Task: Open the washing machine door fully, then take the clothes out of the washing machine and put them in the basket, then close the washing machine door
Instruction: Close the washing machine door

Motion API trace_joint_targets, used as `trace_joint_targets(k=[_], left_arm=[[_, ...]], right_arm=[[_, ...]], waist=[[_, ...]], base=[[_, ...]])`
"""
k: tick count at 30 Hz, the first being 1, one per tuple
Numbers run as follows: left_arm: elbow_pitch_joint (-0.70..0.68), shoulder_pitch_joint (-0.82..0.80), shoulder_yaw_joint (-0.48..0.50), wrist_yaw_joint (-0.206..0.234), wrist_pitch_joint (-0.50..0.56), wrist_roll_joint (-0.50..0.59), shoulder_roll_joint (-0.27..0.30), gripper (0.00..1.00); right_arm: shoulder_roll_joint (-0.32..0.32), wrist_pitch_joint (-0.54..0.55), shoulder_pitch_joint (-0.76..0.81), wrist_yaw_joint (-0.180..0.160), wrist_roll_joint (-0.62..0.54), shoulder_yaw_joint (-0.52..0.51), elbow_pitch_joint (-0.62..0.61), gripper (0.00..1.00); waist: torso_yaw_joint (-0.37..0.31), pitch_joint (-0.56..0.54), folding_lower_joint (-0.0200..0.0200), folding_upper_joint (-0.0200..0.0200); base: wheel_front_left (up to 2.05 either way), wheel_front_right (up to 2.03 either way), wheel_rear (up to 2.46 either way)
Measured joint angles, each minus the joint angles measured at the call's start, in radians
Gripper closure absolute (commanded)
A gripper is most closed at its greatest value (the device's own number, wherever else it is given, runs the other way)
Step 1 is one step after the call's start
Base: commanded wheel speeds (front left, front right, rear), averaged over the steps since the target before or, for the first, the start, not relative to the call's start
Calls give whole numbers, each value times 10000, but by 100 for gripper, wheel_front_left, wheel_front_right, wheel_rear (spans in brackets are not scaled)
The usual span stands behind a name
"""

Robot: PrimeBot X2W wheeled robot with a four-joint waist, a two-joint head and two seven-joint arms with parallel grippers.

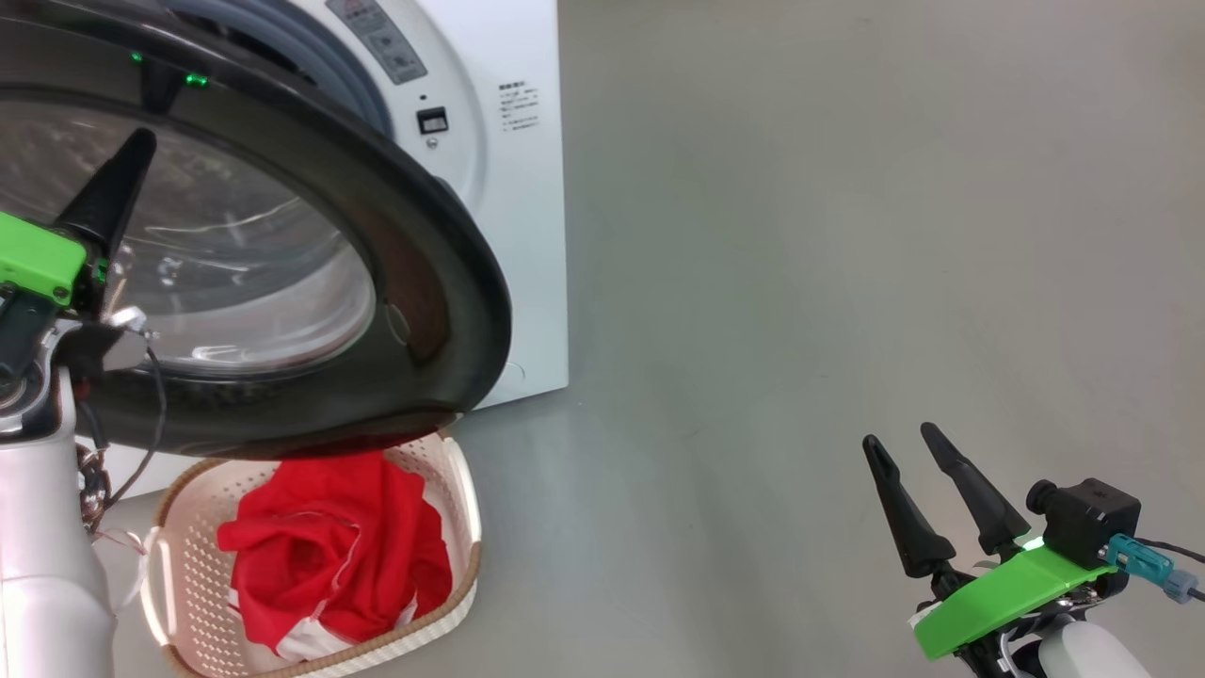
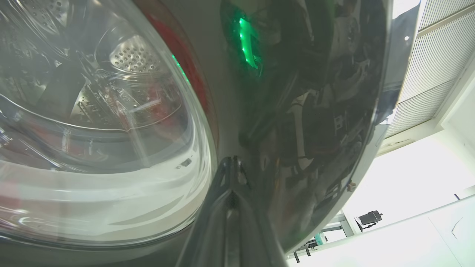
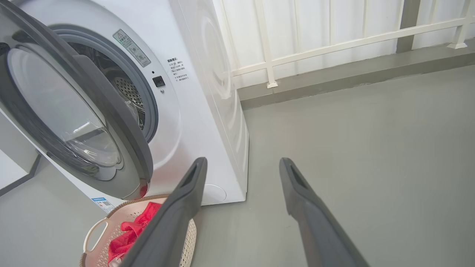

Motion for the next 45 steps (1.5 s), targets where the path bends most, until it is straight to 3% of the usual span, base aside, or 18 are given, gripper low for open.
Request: trace_joint_targets(k=[9, 10, 11, 12, 13, 26, 45], left_arm=[[-838, 553, -157, -88, 81, 71, -33, 100], [-957, 675, -180, -88, 111, 71, -46, 88], [-1076, 794, -201, -88, 188, 69, -50, 63], [-1202, 924, -222, -96, 194, 69, -50, 8], [-1336, 1065, -224, -98, 194, 71, -48, 0], [-2606, 3089, -627, -604, -548, 1172, 230, 0], [-3839, 5916, -591, -957, -4460, 3996, 337, 0]], right_arm=[[-44, 0, 6, 0, -2, -100, 4, 0], [-46, 0, 7, 0, -2, -127, 4, 0], [-46, 0, 8, 0, -2, -148, 4, 0], [-46, 0, 9, 0, -2, -174, 4, 0], [-50, 0, 11, 0, -2, -201, 4, 0], [-98, 0, 78, 0, -17, -291, -4, 0], [-105, 0, 241, 0, -31, -548, -109, 0]], waist=[[470, -201, 0, 0], [536, -222, 0, 0], [601, -241, 0, 0], [667, -261, 0, 0], [736, -283, 0, 0], [1506, -645, 0, 0], [2134, -789, 0, 0]], base=[[0, 0, 0], [0, 0, 0], [0, 0, 0], [0, 0, 0], [0, 0, 0], [0, 0, 0], [0, 0, 0]])
